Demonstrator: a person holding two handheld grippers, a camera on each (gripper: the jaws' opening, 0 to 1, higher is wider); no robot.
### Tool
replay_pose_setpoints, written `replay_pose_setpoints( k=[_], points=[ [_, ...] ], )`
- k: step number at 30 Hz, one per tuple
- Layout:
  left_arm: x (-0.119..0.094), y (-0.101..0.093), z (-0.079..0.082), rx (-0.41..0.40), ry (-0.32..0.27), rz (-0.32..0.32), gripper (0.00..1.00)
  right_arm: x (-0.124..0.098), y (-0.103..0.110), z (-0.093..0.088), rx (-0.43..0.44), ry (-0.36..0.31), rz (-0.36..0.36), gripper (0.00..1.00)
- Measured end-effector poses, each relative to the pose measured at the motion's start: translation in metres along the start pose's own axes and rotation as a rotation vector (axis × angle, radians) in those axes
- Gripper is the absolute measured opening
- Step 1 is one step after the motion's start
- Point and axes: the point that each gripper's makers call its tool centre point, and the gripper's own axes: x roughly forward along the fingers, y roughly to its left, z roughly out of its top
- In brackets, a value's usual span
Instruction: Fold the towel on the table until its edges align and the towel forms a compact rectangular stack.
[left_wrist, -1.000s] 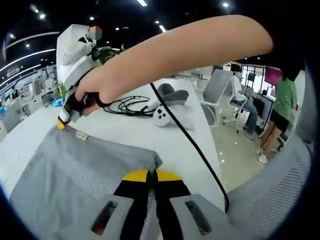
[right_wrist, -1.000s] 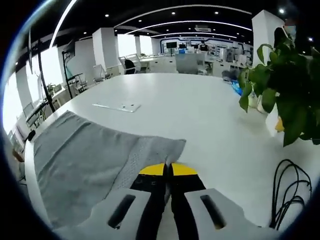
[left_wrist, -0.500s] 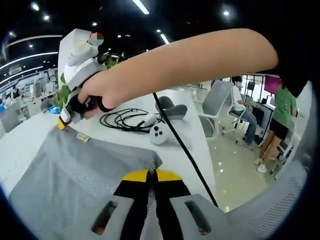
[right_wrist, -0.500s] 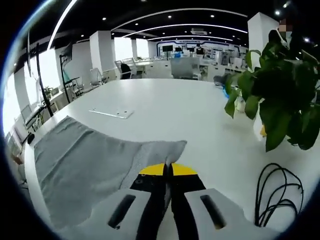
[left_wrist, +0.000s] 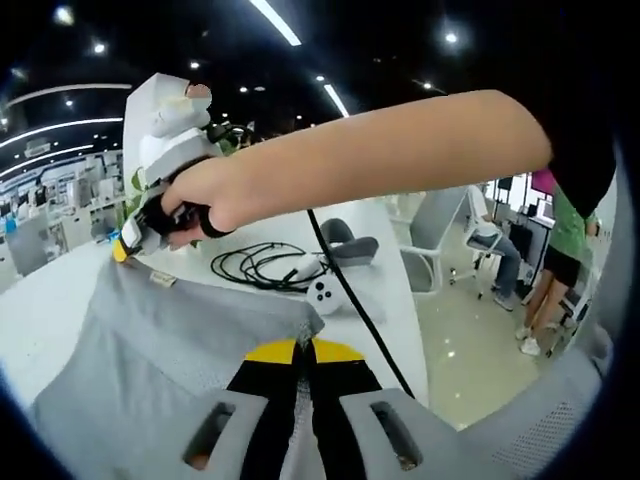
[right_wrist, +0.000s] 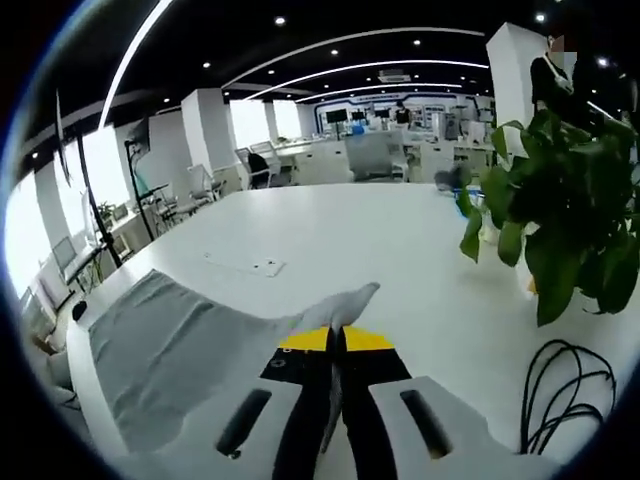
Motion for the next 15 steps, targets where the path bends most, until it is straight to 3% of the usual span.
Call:
replay_pose_setpoints(
  k=[15],
  points=[
    [-0.056, 0.012, 0.036, 0.011, -0.091, 0.114, 0.04, -0.012, 0.052, 0.053, 0.015, -0.106, 0.072, 0.0]
  ],
)
